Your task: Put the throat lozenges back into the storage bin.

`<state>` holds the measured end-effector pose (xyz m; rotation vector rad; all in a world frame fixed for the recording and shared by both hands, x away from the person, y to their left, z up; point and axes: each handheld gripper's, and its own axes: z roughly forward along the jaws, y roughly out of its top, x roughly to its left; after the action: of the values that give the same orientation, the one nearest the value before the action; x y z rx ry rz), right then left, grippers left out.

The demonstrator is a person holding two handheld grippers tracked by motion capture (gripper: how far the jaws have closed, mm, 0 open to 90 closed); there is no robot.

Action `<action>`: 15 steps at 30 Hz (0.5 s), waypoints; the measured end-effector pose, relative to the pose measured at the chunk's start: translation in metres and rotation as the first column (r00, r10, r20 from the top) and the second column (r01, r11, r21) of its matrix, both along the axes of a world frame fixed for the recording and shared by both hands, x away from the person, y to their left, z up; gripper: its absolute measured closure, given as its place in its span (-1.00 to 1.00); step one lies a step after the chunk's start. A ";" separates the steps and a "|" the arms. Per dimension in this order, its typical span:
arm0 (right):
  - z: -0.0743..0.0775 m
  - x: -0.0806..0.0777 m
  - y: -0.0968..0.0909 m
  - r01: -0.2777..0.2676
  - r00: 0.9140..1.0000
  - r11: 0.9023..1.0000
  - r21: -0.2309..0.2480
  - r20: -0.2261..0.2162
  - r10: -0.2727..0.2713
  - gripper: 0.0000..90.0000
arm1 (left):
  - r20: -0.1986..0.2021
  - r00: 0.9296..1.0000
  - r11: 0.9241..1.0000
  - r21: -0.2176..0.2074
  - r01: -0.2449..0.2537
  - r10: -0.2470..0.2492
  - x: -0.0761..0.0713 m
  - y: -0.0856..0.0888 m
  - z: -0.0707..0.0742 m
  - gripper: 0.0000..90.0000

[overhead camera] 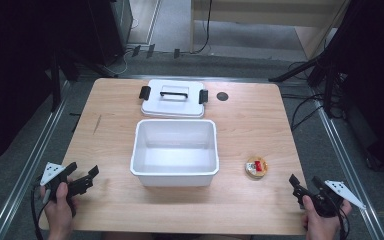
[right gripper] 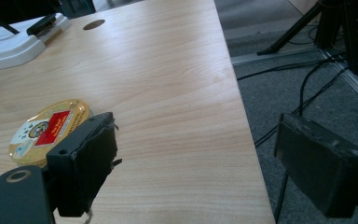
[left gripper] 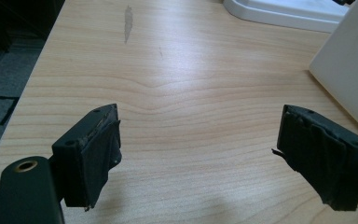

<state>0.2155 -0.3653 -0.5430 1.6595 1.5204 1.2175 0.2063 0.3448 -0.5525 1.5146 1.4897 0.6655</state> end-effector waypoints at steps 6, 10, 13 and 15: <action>0.004 0.006 0.010 -0.006 0.997 0.996 -0.086 -0.077 -0.001 -0.68 | 0.004 1.000 1.000 -0.010 0.001 -0.001 0.000 0.001 0.000 -0.69; 0.010 0.011 0.014 -0.025 0.994 0.995 -0.097 -0.108 0.014 -0.62 | 0.003 1.000 1.000 -0.012 0.000 0.000 0.000 0.001 0.000 -0.69; 0.015 0.014 0.014 -0.025 0.991 0.994 -0.102 -0.135 0.011 -0.61 | 0.001 1.000 1.000 -0.011 -0.001 0.001 0.000 0.001 0.000 -0.69; 0.019 0.018 0.015 -0.044 0.987 0.993 -0.110 -0.157 0.026 -0.59 | -0.001 1.000 1.000 -0.009 0.000 0.000 0.000 0.001 0.000 -0.69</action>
<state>0.2330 -0.3504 -0.5245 1.6921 1.6872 1.0193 0.2066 0.3457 -0.5527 1.5086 1.4920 0.6574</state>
